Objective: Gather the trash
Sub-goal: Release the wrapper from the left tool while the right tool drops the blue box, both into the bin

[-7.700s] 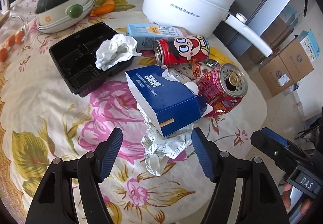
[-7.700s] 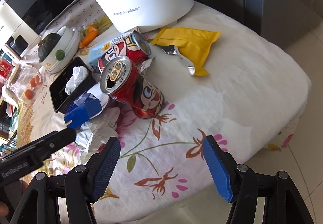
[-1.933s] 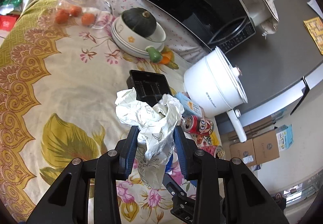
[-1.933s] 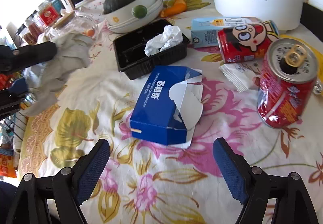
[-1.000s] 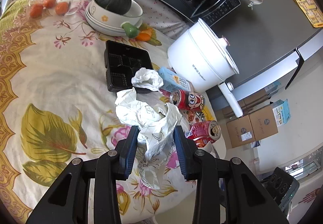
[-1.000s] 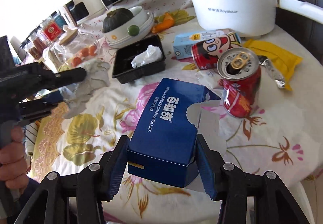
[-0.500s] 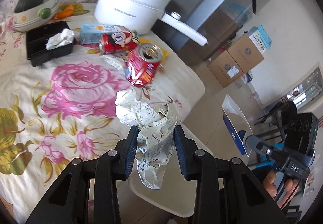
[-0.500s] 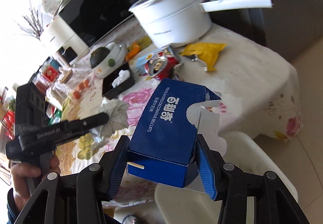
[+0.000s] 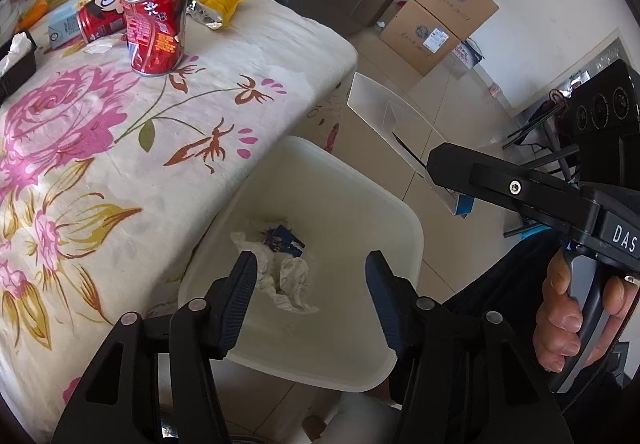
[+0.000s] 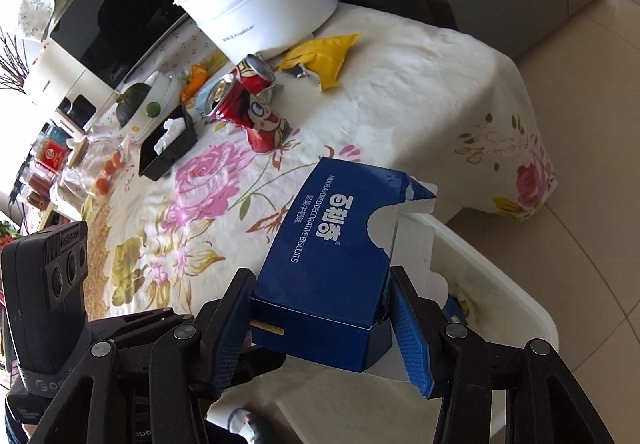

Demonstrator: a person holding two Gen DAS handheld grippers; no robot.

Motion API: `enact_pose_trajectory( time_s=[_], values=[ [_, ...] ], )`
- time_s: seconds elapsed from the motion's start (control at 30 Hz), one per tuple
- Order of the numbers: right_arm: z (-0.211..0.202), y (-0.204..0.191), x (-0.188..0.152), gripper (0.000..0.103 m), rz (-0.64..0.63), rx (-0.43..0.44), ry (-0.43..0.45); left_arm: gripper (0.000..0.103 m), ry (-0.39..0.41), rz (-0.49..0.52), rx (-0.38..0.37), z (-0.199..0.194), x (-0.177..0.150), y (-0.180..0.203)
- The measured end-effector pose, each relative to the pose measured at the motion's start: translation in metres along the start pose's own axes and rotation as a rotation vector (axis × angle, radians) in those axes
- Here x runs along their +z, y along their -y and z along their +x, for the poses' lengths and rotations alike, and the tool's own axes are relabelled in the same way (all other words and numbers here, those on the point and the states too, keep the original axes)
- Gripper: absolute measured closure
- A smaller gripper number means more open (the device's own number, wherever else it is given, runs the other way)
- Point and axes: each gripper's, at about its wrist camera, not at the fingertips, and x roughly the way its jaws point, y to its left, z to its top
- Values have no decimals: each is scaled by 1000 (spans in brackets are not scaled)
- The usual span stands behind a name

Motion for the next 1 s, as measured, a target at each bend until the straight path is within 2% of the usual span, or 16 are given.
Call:
enact_pose_trajectory(
  time_s=[0.33,0.7,1.0],
  values=[
    [18,-4,-2,39,-1,-21,-74,41,51,-97,-20,-17,10,-24],
    [22,-4,1,38,17,-38,-78,41,81,-123,-27,-31,11,-30],
    [23,-6,2,37,16,-41,-79,41,89,-123,-3,-34,11,-30]
  ],
)
